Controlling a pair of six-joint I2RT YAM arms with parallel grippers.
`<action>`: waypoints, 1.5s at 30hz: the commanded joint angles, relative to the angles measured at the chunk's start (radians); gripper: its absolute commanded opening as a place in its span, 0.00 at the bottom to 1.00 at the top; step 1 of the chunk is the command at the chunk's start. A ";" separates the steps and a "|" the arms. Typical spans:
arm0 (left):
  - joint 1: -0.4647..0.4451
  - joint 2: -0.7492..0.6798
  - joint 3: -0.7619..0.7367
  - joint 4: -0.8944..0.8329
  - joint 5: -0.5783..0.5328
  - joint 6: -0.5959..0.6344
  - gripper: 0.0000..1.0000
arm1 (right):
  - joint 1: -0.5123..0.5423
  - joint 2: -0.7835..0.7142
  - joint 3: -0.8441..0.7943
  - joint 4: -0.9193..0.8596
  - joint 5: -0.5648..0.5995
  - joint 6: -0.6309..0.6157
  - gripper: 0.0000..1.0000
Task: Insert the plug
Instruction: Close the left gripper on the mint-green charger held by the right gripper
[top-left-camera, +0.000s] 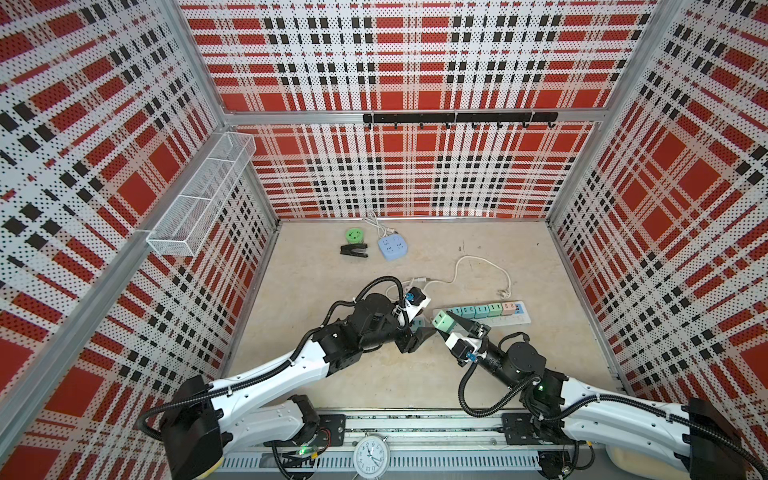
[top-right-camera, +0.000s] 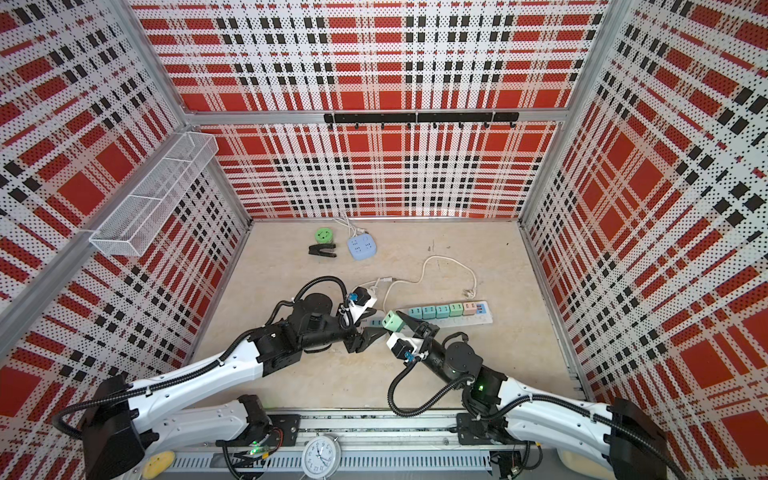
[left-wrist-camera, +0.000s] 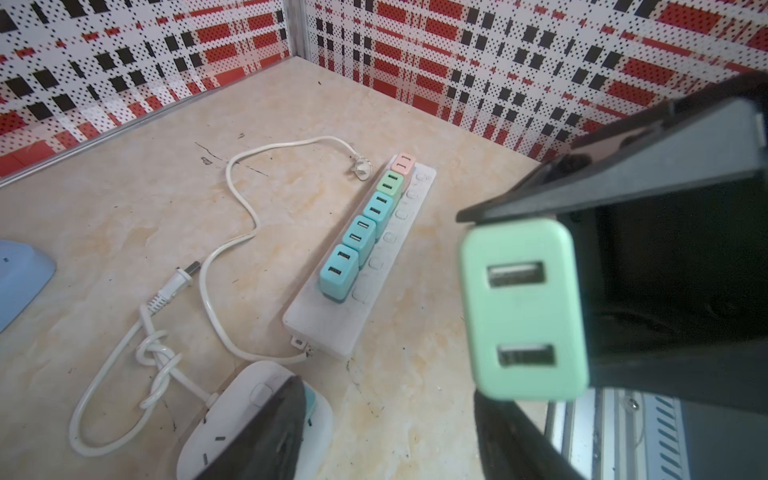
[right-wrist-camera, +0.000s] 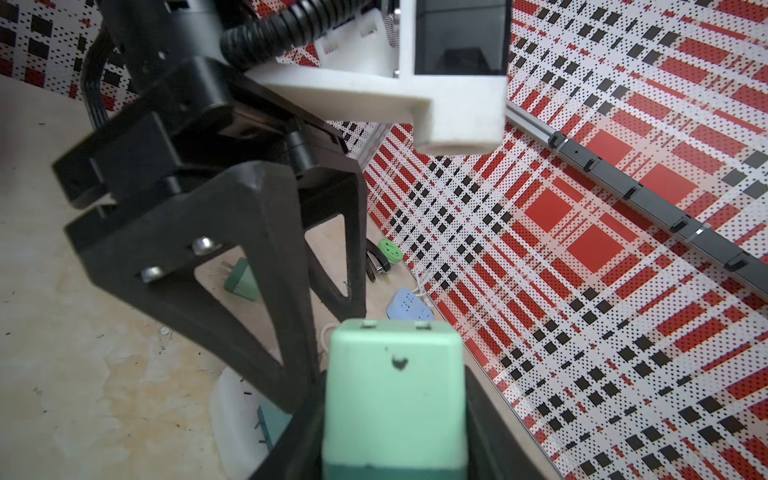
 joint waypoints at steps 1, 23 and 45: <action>-0.003 -0.011 0.018 0.031 0.042 0.000 0.64 | -0.001 0.021 0.010 0.052 -0.031 -0.067 0.02; -0.003 -0.034 -0.005 0.075 0.094 -0.010 0.57 | 0.005 0.098 0.001 0.182 -0.129 -0.169 0.00; 0.033 -0.024 -0.009 0.066 0.075 -0.018 0.00 | 0.039 0.129 -0.006 0.279 -0.088 -0.121 1.00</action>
